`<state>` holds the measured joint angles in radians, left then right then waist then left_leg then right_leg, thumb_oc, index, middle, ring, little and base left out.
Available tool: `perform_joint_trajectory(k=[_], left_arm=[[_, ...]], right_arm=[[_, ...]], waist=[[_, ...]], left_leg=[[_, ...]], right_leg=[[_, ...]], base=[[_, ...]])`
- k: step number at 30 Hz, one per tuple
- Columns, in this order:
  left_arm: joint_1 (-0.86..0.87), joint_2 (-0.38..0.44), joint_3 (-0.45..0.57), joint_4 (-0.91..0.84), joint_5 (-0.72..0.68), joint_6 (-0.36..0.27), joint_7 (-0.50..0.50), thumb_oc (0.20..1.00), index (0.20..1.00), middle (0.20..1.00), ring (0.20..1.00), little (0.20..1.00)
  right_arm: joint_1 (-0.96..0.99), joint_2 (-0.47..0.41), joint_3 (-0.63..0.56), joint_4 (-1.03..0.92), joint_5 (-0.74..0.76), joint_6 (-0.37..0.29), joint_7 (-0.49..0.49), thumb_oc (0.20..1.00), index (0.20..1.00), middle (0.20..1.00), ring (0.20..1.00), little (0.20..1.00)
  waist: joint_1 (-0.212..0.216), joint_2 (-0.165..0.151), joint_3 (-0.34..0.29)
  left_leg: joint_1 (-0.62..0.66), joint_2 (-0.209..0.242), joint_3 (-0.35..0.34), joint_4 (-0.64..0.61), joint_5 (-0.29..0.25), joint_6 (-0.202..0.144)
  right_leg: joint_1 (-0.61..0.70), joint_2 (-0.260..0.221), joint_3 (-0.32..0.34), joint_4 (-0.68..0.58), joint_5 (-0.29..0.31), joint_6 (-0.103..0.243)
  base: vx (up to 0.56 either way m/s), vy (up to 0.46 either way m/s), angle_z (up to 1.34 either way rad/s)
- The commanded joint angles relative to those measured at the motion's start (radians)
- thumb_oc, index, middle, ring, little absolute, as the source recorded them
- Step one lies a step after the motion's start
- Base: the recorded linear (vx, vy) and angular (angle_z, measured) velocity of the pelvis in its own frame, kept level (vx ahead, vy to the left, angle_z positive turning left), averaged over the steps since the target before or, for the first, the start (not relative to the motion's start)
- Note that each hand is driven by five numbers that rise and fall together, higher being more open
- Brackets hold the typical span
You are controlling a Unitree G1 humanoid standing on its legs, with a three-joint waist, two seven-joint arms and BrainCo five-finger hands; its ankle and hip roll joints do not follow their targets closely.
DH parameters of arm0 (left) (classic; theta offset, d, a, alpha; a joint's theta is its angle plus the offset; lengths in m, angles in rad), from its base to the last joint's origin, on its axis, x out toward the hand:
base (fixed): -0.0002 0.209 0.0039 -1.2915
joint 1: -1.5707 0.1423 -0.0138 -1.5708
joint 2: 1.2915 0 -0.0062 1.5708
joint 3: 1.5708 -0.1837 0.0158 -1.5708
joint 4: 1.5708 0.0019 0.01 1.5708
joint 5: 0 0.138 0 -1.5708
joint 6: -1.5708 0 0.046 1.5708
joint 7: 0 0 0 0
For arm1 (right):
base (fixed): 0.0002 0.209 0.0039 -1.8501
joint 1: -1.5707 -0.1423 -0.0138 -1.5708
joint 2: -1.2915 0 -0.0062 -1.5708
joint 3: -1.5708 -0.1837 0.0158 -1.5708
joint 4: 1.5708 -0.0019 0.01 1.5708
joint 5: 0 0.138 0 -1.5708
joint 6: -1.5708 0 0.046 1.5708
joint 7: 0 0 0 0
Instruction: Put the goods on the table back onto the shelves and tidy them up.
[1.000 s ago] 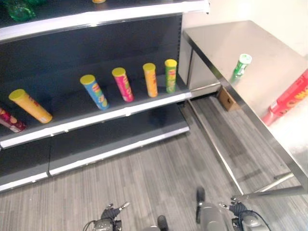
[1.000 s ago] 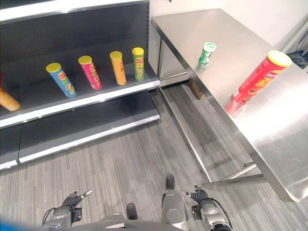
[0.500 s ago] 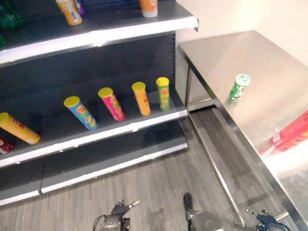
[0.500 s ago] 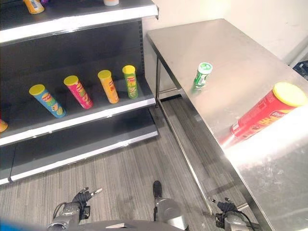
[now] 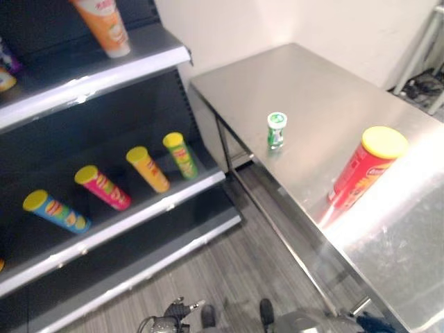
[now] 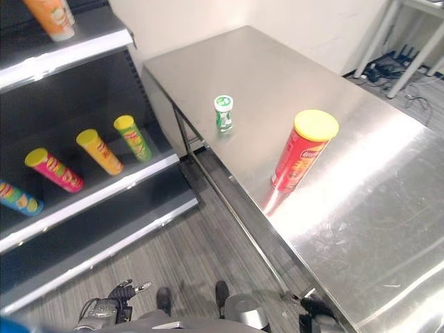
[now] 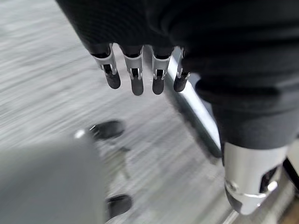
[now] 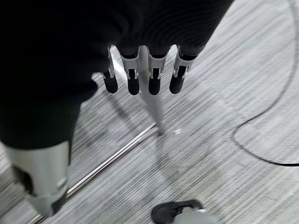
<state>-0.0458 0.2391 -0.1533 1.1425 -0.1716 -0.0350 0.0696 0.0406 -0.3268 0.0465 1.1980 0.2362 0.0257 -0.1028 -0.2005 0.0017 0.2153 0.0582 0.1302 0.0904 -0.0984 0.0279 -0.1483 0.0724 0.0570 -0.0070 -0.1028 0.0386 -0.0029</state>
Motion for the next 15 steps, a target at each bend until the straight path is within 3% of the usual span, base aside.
perform_joint_trajectory(k=[1,10,15], left_arm=[[0.006,0.069,-0.009,-0.029,0.052,-0.009,0.006,1.000,1.000,1.000,1.000,1.000],[-0.006,0.075,-0.016,-0.025,0.066,-0.010,0.003,1.000,1.000,1.000,1.000,1.000],[-0.002,0.079,-0.005,-0.015,0.057,-0.011,0.009,1.000,1.000,1.000,1.000,1.000]], right_arm=[[-0.036,0.017,0.025,-0.002,-0.038,0.012,0.015,1.000,1.000,1.000,1.000,1.000],[-0.036,0.038,0.021,0.025,-0.048,0.026,0.026,1.000,1.000,1.000,1.000,1.000],[-0.024,0.031,-0.064,0.053,0.011,0.023,-0.005,1.000,1.000,1.000,1.000,1.000]], waist=[[0.009,-0.039,-0.003],[-0.017,-0.046,-0.003],[-0.042,-0.051,-0.001]], left_leg=[[0.031,-0.021,0.058,0.075,-0.078,0.057],[0.061,-0.061,0.123,0.051,-0.106,0.096],[0.077,-0.079,0.168,0.048,-0.121,0.112]], right_leg=[[-0.027,-0.184,0.080,0.043,-0.057,0.170],[-0.086,-0.220,0.126,0.074,-0.021,0.220],[-0.118,-0.235,0.154,0.084,0.005,0.250]], base=[[0.04,0.233,-0.45],[0.01,0.143,-0.37],[0.00,0.116,-0.27]])
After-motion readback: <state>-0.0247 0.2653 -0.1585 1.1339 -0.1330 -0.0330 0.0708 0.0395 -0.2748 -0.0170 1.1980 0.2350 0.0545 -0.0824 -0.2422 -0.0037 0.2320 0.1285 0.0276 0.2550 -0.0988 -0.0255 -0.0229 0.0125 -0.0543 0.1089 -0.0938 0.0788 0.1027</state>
